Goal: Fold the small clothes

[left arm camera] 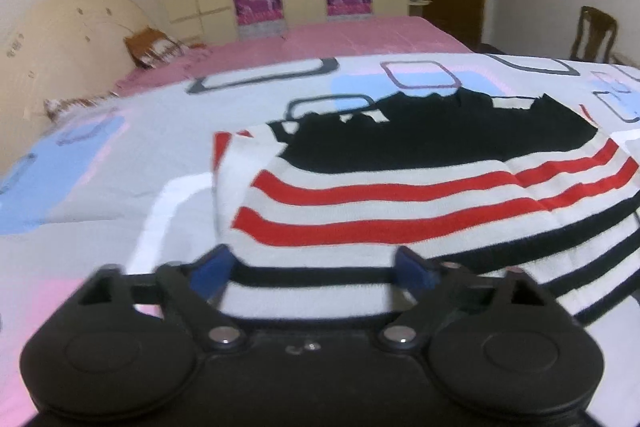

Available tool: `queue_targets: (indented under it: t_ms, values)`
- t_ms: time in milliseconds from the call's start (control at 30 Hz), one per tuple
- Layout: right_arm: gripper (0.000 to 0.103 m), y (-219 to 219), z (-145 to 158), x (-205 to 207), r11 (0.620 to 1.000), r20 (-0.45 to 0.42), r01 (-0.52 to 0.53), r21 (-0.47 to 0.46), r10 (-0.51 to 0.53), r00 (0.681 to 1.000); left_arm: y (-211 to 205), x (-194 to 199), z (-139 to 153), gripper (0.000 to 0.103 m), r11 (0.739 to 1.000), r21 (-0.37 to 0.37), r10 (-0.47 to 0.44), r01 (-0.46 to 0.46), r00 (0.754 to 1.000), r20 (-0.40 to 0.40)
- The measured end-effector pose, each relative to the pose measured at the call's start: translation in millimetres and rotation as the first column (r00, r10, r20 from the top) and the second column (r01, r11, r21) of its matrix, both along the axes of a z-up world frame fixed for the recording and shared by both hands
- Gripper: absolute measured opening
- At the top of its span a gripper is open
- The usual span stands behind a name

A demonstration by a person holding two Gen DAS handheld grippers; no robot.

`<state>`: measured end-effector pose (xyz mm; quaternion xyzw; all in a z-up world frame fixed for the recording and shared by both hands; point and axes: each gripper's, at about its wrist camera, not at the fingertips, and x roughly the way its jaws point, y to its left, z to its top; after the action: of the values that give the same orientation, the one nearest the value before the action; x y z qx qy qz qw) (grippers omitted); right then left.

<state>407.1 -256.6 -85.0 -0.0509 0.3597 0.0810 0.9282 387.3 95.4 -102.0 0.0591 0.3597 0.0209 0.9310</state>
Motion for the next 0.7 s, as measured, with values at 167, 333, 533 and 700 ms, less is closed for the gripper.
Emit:
queue_targets:
  t_ms: [167,333,533,700]
  values:
    - [0.044,3,12,-19,0.998,0.009,-0.05,0.046,0.049,0.999,1,-29,16,0.095,0.999,-0.031,0.034,-0.033,0.999,0.042]
    - [0.023,10,20,-31,0.99,0.011,-0.072,0.12,0.071,0.997,12,-66,18,0.086,0.987,-0.13,0.102,-0.095,0.994,0.046]
    - [0.021,26,23,-36,0.977,0.01,-0.122,0.175,0.122,0.993,50,-103,-19,0.054,0.855,-0.453,0.258,-0.252,0.965,-0.049]
    - [0.002,43,14,-19,0.964,-0.03,-0.134,0.228,0.145,0.989,64,-86,-32,0.058,0.706,-0.656,0.334,-0.266,0.942,-0.023]
